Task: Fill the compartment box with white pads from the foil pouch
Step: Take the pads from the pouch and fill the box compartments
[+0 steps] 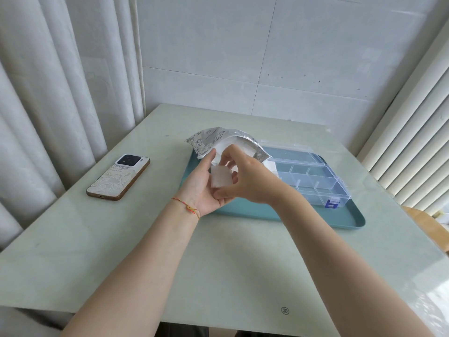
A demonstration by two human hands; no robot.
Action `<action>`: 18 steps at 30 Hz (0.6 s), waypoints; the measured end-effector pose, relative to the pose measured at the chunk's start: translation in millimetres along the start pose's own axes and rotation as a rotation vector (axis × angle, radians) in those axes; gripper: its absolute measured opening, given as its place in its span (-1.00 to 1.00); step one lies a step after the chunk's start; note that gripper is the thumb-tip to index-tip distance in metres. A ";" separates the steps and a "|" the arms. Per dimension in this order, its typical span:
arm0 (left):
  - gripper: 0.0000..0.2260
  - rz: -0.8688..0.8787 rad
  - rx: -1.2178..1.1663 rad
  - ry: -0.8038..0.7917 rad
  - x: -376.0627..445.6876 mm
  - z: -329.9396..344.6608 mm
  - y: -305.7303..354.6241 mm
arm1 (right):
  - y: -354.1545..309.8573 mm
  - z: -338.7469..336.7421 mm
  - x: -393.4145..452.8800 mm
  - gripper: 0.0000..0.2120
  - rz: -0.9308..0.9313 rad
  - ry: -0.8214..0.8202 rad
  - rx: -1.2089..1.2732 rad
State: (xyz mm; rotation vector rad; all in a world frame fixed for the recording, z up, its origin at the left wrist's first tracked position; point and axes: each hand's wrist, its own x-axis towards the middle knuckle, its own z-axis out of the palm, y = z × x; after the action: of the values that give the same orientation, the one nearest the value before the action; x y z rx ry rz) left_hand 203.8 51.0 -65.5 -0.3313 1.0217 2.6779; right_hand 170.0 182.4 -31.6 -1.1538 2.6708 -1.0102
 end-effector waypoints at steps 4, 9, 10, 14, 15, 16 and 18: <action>-0.64 -0.006 0.028 0.033 1.1 -0.7 -1.8 | -2.9 -0.1 -3.0 -0.38 -0.007 -0.062 0.004; -0.49 0.059 0.096 0.037 -0.8 3.2 -3.0 | -5.2 -1.2 -3.5 -0.34 -0.016 -0.126 -0.040; -0.47 0.066 0.103 0.028 -0.3 3.5 -3.2 | -5.1 -0.4 -3.0 -0.36 -0.019 -0.116 -0.045; -0.57 0.073 0.073 0.052 2.6 1.1 -1.9 | -3.5 1.5 -2.9 -0.39 -0.043 -0.044 -0.111; -0.54 0.076 0.071 0.053 3.4 -0.3 -1.7 | -3.0 1.7 -3.1 -0.38 -0.048 -0.034 -0.129; -0.51 0.078 0.074 0.053 5.5 -2.5 -1.9 | -2.8 2.1 -3.6 -0.37 -0.051 -0.030 -0.143; -0.47 0.076 0.074 0.063 8.1 -5.2 -2.1 | -3.4 2.8 -4.1 -0.35 -0.061 -0.037 -0.160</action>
State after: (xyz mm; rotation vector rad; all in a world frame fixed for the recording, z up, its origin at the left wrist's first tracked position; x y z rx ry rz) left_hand 197.4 50.3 -73.0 -0.3717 1.1717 2.7040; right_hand 176.0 181.9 -32.6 -1.2761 2.7454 -0.7869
